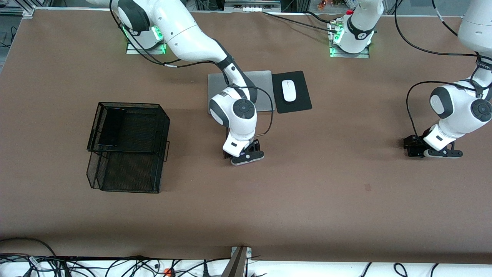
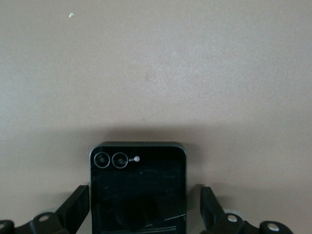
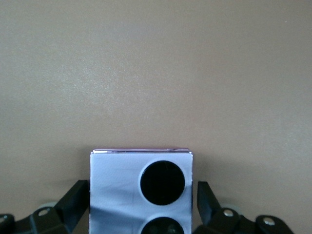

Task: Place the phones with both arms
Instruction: 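Carry the white flip phone into the mesh basket with the right gripper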

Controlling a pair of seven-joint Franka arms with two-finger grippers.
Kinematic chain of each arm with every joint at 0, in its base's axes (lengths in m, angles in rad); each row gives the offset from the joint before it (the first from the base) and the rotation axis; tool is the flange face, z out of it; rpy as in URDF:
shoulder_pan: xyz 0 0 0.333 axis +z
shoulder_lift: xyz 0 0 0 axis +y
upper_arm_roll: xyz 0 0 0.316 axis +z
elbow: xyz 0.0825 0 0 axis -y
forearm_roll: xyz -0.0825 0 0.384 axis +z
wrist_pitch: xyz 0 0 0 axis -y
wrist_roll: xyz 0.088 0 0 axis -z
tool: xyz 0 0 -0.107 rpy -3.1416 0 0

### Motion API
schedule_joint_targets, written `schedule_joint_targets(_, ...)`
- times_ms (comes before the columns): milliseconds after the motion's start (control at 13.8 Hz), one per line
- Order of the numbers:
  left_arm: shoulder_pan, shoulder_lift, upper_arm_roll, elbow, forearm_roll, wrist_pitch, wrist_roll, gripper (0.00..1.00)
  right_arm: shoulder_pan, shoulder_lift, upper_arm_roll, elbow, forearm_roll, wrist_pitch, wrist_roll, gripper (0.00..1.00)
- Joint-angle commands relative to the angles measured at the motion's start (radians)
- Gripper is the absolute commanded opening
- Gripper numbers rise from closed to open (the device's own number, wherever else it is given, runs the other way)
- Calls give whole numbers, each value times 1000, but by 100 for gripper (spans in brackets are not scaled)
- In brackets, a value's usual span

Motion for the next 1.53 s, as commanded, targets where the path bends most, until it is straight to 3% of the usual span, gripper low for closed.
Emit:
schedule_joint_targets(0,17,17,-20,23,-18,7,37,100,7,32,-5,26,-13,2,10,96)
schedule_joint_targets(145,17,24,-20,23,-18,8,37,100,7,34,-5,26,-15,3,10,91)
schedule_joint_targets(364,21,33,-20,23,-18,19,38,100,7,34,-5,24,-22,3,7,75)
schedule_joint_targets(509,23,37,-20,26,-18,19,38,100,5,34,-5,24,-30,3,10,29)
schedule_joint_targets(800,27,42,-20,29,-19,19,37,100,-7,-17,-14,23,-25,-19,-11,25)
schedule_joint_targets(873,27,42,-20,29,-21,19,37,93,-25,-40,-22,24,-24,-51,-14,25)
schedule_joint_targets(1091,27,50,-20,29,-21,19,30,59,-94,-146,-21,21,-21,-168,-31,25)
schedule_joint_targets(1309,26,48,-20,35,-54,17,18,26,-194,-273,-22,14,-18,-347,-166,29)
schedule_joint_targets(1455,23,48,-20,37,-64,16,12,10,-271,-362,-22,-15,-10,-447,-250,33)
